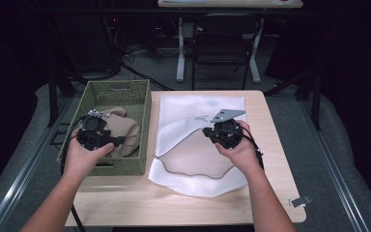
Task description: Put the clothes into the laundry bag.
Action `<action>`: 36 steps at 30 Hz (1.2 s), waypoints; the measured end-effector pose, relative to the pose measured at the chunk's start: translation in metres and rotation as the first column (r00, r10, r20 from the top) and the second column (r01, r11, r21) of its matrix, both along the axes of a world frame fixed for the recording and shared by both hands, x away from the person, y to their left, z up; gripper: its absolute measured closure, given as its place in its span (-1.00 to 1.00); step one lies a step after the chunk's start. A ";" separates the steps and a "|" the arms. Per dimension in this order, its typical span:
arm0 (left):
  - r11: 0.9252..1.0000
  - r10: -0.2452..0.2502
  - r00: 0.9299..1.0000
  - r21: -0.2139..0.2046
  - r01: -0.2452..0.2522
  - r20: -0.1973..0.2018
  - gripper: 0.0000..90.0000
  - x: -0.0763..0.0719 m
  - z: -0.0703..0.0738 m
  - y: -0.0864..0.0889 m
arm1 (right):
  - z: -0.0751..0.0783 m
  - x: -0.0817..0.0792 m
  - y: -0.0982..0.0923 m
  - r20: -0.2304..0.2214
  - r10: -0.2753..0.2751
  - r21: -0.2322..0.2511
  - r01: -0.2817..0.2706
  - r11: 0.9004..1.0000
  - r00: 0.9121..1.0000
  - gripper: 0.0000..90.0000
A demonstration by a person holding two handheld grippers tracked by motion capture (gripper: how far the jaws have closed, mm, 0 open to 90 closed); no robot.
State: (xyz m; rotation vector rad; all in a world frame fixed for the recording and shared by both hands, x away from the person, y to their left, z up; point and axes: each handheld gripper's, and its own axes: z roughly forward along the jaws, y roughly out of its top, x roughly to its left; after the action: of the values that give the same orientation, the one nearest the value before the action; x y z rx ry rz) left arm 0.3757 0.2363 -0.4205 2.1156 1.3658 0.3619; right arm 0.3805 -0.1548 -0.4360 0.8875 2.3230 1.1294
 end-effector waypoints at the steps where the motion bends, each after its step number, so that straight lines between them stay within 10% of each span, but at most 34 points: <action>1: 1.000 0.012 1.000 -0.001 -0.012 -0.004 -0.19 0.003 0.000 0.003 | 0.000 0.000 0.000 -0.002 -0.001 0.001 0.001 1.000 1.000 0.93; 20: 0.991 0.129 0.990 0.054 -0.126 -0.049 -0.28 0.036 -0.009 0.027 | -0.001 0.001 0.000 -0.004 -0.002 0.001 0.002 1.000 1.000 0.93; 36: 0.973 0.223 0.969 0.077 -0.215 -0.109 -0.32 0.062 -0.016 0.045 | -0.001 0.001 0.000 -0.005 -0.001 0.001 0.001 1.000 1.000 0.93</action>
State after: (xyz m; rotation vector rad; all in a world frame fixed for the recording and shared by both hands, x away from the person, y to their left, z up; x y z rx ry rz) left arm 0.4380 0.2810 -0.4370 2.0703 1.6848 0.3795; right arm 0.3816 -0.1550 -0.4373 0.8922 2.3261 1.1293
